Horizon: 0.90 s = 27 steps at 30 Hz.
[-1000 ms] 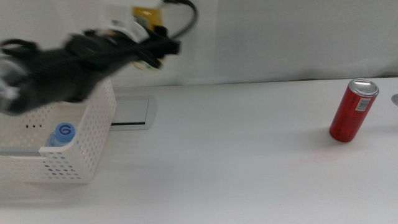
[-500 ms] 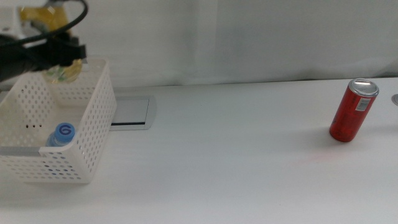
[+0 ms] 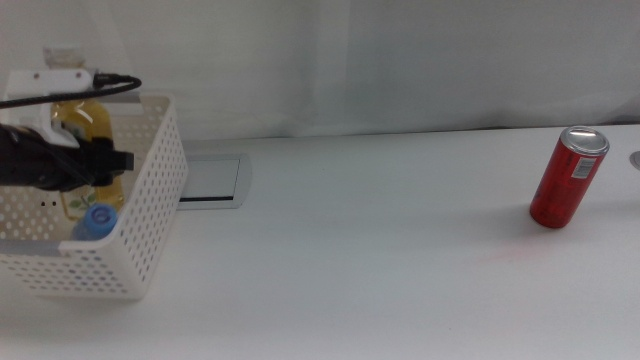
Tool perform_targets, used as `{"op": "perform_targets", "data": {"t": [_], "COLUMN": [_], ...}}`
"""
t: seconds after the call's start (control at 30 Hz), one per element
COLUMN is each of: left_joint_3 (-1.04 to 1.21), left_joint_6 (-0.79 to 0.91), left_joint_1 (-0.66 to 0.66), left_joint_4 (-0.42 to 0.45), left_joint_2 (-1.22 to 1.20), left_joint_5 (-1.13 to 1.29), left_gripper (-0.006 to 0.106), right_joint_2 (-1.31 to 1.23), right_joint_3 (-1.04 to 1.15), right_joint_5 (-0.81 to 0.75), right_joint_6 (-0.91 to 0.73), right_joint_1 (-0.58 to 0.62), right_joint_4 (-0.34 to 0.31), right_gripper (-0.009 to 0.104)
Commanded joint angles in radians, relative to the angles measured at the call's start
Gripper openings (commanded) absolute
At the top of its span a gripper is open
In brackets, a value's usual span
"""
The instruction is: Use arms to grab the bottles and put them into the dustbin to the left of the table.
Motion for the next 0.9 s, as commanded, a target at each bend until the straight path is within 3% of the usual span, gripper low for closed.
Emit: {"op": "perform_targets", "data": {"t": [0.0, 0.1, 0.2, 0.5, 0.63, 0.77, 0.8, 0.87], "left_joint_3": [-0.008, -0.008, -0.01, -0.01, -0.01, -0.01, -0.012, -0.023], "left_joint_6": [-0.212, -0.361, -0.431, -0.44, -0.449, -0.46, -0.48, -0.511], "left_joint_1": [0.007, 0.007, 0.007, 0.007, 0.007, 0.007, 0.007, 0.007], "left_joint_4": [0.19, 0.332, 0.391, 0.389, 0.389, 0.38, 0.377, 0.377], "left_joint_2": [0.024, 0.062, 0.087, 0.113, 0.113, 0.113, 0.111, 0.109], "left_joint_5": [-0.011, -0.006, 0.0, -0.015, -0.054, -0.082, -0.095, -0.093], "left_gripper": [-0.003, -0.003, -0.003, -0.002, 0.026, 0.083, 0.093, 0.093], "right_joint_2": [-0.032, -0.032, -0.032, -0.032, -0.032, -0.032, -0.032, -0.032], "right_joint_3": [0.006, 0.006, 0.006, 0.006, 0.006, 0.006, 0.006, 0.006], "right_joint_5": [-0.003, -0.003, -0.003, -0.003, -0.003, -0.003, -0.003, -0.003], "right_joint_6": [-0.007, -0.007, -0.007, -0.007, -0.007, -0.007, -0.007, -0.007], "right_joint_1": [-0.007, -0.007, -0.007, -0.007, -0.007, -0.007, -0.007, -0.007], "right_joint_4": [-0.002, -0.002, -0.002, -0.002, -0.002, -0.002, -0.002, -0.002], "right_gripper": [0.103, 0.103, 0.103, 0.103, 0.103, 0.103, 0.103, 0.103]}}
